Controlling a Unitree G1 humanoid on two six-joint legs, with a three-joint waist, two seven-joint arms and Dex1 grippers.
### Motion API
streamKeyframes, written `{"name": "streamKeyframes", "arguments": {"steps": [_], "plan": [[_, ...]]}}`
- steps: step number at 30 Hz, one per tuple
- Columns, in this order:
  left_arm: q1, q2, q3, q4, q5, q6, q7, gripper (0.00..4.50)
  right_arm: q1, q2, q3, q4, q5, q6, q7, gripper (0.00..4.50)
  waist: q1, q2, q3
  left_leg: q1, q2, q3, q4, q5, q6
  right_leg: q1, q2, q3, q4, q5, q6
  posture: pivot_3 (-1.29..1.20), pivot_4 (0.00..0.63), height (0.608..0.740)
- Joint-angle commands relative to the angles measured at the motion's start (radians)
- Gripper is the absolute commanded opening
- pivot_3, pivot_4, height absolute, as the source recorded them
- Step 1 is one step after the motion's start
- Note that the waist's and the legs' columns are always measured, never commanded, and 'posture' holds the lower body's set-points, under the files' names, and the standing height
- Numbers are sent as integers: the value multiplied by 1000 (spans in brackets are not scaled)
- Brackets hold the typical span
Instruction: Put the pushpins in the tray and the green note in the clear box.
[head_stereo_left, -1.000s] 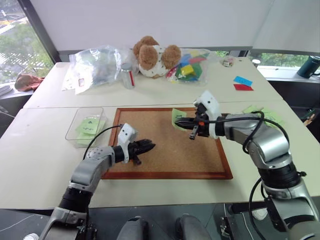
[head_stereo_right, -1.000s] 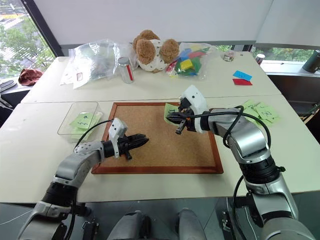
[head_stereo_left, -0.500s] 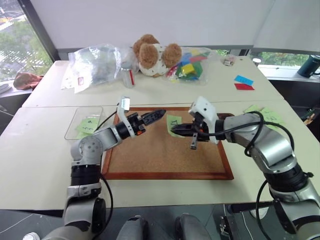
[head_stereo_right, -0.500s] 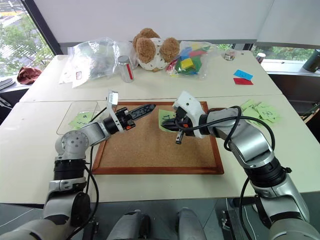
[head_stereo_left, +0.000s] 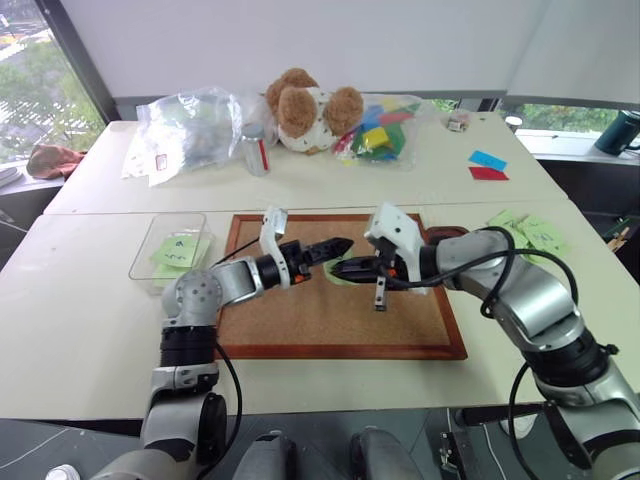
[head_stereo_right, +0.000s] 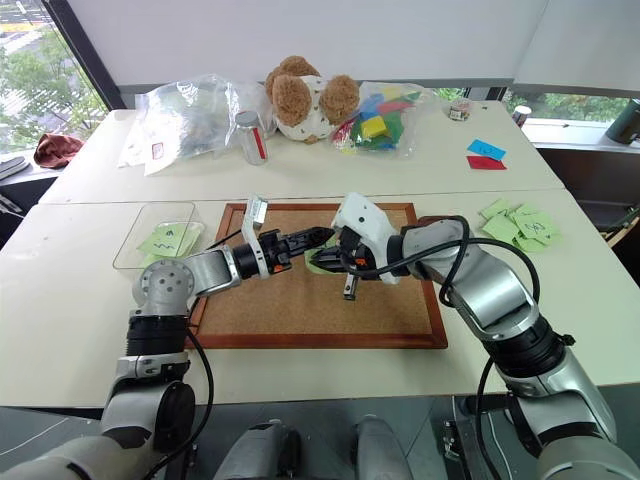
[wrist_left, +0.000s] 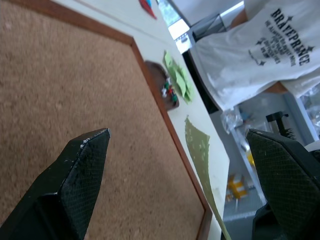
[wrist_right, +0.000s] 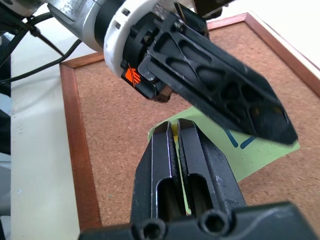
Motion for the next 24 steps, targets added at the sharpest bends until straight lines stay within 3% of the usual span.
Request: {"name": "streamKeyframes", "arguments": {"steps": [1, 7, 9, 15, 17, 24], "plan": [[-4, -14, 15, -24, -33, 29, 16, 4471, -24, 2, -15, -31, -1, -18, 0, 0, 0, 0, 0, 0, 0, 0, 0, 0, 0, 0, 0, 0, 0, 0, 0, 0, 150, 740], [2, -52, 46, -29, -66, 70, 50, 4471, -33, -2, -16, -25, -4, -23, 5, 0, 0, 0, 0, 0, 0, 0, 0, 0, 0, 0, 0, 0, 0, 0, 0, 0, 150, 740], [6, -66, 58, -33, -78, 83, 66, 3682, -34, -4, -15, -25, -5, -23, 8, 0, 1, 0, 0, 0, 0, 0, 0, 0, 0, 0, 0, 0, 0, 0, 0, 0, 150, 740], [16, -105, 104, -40, -125, 118, 120, 739, -40, -7, -15, -22, -12, -22, 10, 0, 0, 0, 0, 0, 0, 0, 0, 0, 0, 0, 0, 0, 0, 0, 0, 0, 150, 740], [13, -123, 136, -33, -151, 125, 150, 26, -44, -10, -14, -16, -19, -24, 8, 0, 0, 0, 0, 0, 0, 0, 0, 0, 0, 0, 0, 0, 0, 0, 0, 0, 150, 740], [24, -119, 167, -36, -179, 124, 180, 26, -54, -16, -27, -2, -27, -24, 2, 0, 0, 0, 0, 0, 0, 0, 0, 0, 0, 0, 0, 0, 0, 0, 0, 0, 150, 740]]}}
